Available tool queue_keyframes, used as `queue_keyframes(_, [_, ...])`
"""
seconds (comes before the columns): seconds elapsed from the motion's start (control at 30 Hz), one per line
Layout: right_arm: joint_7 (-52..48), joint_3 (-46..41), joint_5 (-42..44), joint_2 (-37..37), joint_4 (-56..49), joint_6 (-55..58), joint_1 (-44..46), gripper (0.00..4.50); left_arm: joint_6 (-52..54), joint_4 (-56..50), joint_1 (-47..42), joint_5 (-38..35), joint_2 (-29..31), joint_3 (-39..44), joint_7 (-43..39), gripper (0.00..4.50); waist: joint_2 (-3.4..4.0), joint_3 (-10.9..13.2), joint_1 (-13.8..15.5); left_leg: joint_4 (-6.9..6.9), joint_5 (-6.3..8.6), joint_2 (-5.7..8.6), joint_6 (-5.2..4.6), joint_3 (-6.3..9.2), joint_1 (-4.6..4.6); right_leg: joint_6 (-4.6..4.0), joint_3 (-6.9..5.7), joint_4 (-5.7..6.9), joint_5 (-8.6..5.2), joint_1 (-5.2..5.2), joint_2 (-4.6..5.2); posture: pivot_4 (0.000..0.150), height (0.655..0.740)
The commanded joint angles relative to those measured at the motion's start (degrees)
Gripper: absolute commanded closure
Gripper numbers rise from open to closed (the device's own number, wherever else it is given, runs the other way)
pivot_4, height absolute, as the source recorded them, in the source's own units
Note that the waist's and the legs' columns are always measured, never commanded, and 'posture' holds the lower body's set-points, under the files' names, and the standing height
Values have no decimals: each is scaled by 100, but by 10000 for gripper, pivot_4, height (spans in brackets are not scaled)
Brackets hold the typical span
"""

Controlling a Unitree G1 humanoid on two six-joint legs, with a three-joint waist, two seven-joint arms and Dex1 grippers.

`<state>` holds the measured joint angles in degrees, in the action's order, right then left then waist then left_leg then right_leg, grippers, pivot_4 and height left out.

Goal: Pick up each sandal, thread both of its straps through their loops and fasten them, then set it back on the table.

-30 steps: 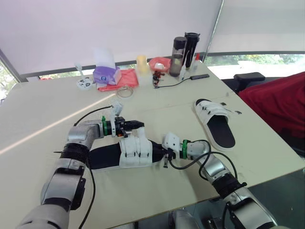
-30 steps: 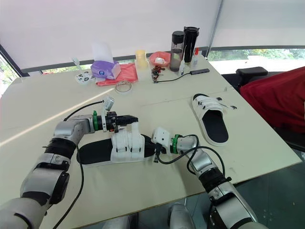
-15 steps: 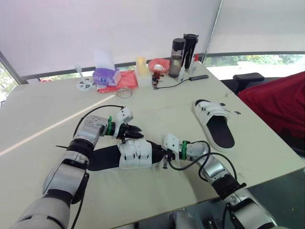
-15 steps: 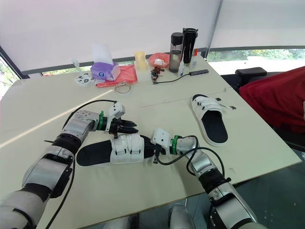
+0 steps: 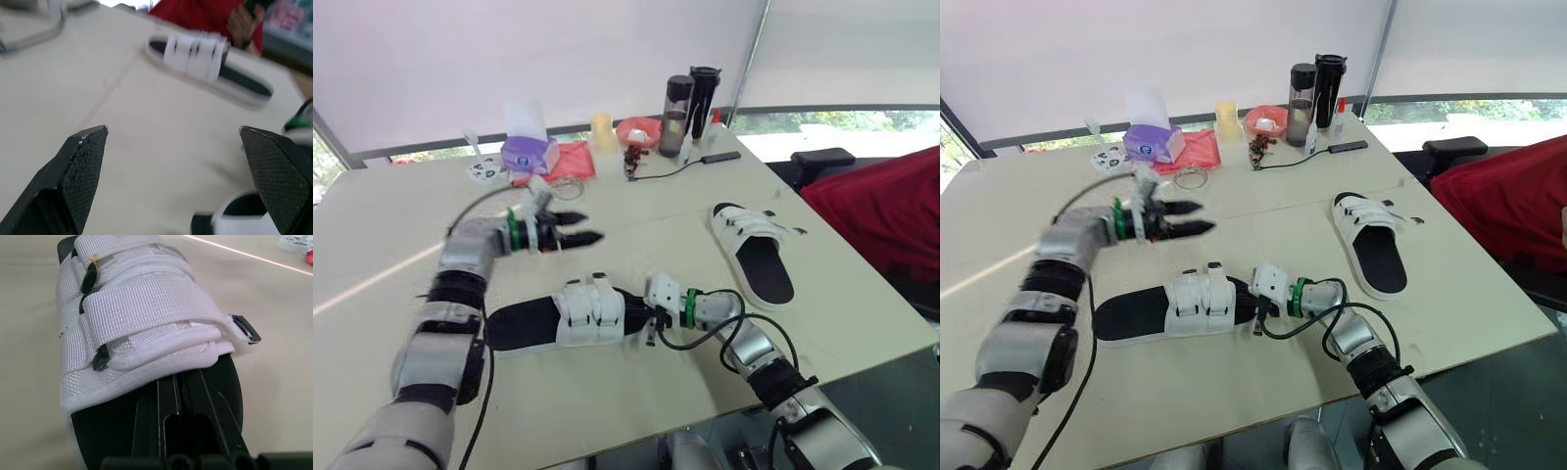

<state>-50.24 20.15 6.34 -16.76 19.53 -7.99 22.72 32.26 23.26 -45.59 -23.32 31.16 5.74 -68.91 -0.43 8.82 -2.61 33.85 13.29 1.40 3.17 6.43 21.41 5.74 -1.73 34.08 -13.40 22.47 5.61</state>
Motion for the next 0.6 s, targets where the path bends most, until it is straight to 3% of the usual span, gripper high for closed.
queue_keyframes(0.03, [488, -427, 86, -166, -388, 804, -574, 44560, 1037, -1720, 1021, -530, 156, 324, 617, 433, 46, 34, 27, 0, 2, 2, 3, -1, 3, 4, 4, 2, -2, 4, 1, 1500, 7400])
queue_keyframes(0.23, [720, -901, 450, -501, -2114, 1664, -1110, 44560, 2298, -3953, 2516, -1456, 196, 908, 1639, 433, 0, 149, 286, 38, -13, 17, 23, 12, 126, 0, 5, 17, 16, 102, -2, 1500, 7400])
queue_keyframes(0.6, [710, -1539, 704, -1413, -3820, 2455, -1692, 44560, 3275, -4968, 4542, -2961, 823, 1935, 1750, 433, -10, 214, 321, 38, -15, 38, 21, -7, 206, -19, 2, 21, 16, 191, -4, 1500, 7400])
